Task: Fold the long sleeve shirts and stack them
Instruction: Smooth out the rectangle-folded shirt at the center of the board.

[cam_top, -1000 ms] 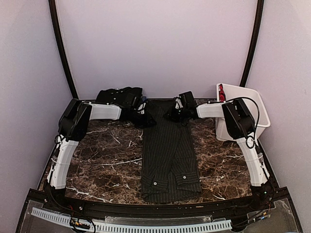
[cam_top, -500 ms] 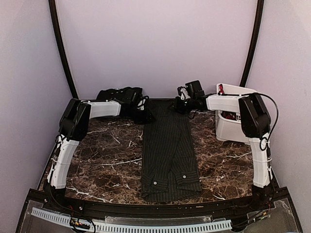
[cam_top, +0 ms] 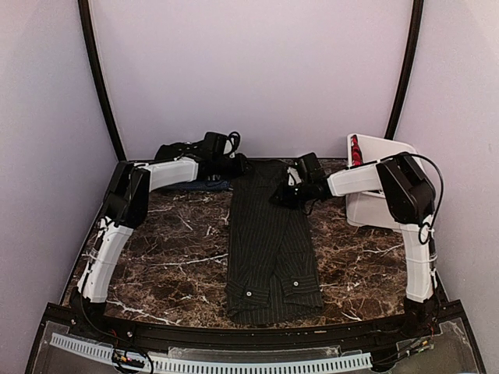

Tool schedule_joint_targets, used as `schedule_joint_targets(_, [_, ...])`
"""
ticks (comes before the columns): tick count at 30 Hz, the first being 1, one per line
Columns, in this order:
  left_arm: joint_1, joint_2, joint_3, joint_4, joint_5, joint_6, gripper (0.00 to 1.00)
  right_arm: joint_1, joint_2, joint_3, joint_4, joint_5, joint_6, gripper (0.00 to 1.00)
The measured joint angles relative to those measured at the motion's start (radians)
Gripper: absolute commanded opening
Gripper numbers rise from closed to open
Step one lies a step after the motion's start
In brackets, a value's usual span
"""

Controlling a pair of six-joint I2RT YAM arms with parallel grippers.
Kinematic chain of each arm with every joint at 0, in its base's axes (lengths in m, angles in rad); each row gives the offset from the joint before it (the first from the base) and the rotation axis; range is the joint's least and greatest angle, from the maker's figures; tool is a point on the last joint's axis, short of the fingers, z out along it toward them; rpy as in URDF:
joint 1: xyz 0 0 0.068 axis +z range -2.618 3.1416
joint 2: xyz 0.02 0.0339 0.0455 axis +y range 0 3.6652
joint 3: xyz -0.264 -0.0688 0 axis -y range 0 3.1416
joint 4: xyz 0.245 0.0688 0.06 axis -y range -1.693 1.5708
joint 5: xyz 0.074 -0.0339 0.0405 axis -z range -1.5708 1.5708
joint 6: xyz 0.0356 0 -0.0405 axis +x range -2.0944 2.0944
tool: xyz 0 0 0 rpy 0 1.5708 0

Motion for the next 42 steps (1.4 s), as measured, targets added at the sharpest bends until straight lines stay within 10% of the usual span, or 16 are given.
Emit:
schedule_joint_targets(22, [0.022, 0.304, 0.324, 0.066, -0.294, -0.166, 0.23, 0.005, 0.002, -0.050, 0.001, 0.049, -0.057, 0.24])
schedule_joint_targets(42, [0.043, 0.183, 0.281, 0.161, -0.028, -0.185, 0.22, 0.005, 0.002, 0.050, -0.149, 0.080, -0.117, 0.27])
